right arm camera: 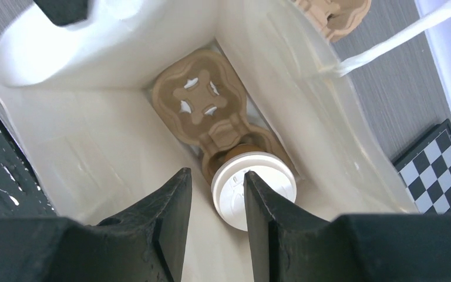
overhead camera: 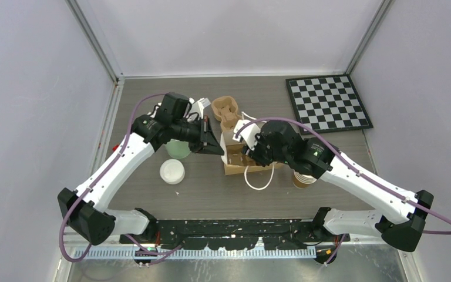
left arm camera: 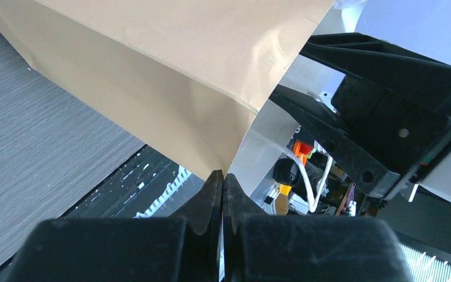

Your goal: Pack the takeout coffee

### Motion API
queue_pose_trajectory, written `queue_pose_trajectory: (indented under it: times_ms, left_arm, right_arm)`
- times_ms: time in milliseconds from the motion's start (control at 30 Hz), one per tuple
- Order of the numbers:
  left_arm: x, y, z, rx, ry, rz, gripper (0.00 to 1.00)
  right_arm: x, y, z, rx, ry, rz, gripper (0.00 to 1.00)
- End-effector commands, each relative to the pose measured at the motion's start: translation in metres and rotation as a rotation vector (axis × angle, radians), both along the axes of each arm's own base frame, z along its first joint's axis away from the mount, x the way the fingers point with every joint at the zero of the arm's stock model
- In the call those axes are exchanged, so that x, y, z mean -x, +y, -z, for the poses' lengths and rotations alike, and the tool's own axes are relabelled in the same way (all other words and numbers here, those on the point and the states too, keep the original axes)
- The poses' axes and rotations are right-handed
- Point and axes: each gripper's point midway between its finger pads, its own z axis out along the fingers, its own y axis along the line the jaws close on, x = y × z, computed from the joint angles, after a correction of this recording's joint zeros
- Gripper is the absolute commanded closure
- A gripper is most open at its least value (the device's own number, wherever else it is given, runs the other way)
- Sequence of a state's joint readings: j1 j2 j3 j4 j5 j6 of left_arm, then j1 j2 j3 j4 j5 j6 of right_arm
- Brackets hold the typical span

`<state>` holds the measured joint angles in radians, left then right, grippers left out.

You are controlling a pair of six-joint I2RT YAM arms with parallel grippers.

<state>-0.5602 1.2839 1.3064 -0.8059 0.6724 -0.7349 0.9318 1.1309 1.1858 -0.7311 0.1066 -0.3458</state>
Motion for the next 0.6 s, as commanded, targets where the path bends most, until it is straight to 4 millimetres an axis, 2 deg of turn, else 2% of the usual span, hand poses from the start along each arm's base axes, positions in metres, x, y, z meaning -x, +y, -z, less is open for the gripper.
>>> queue_pose_trajectory:
  times_ms: [0, 367, 567]
  left_arm:
    - [-0.003, 0.003, -0.009, 0.003, 0.018, -0.026, 1.00]
    - [-0.010, 0.005, -0.006, -0.038, 0.060, -0.046, 1.00]
    - [-0.016, 0.008, -0.003, -0.078, 0.073, -0.070, 1.00]
  right_arm:
    - [-0.007, 0.009, -0.031, -0.069, -0.047, -0.008, 0.57]
    - [-0.019, 0.016, -0.050, -0.128, -0.084, 0.024, 0.57]
    - [-0.025, 0.021, -0.070, -0.207, -0.094, 0.054, 0.57]
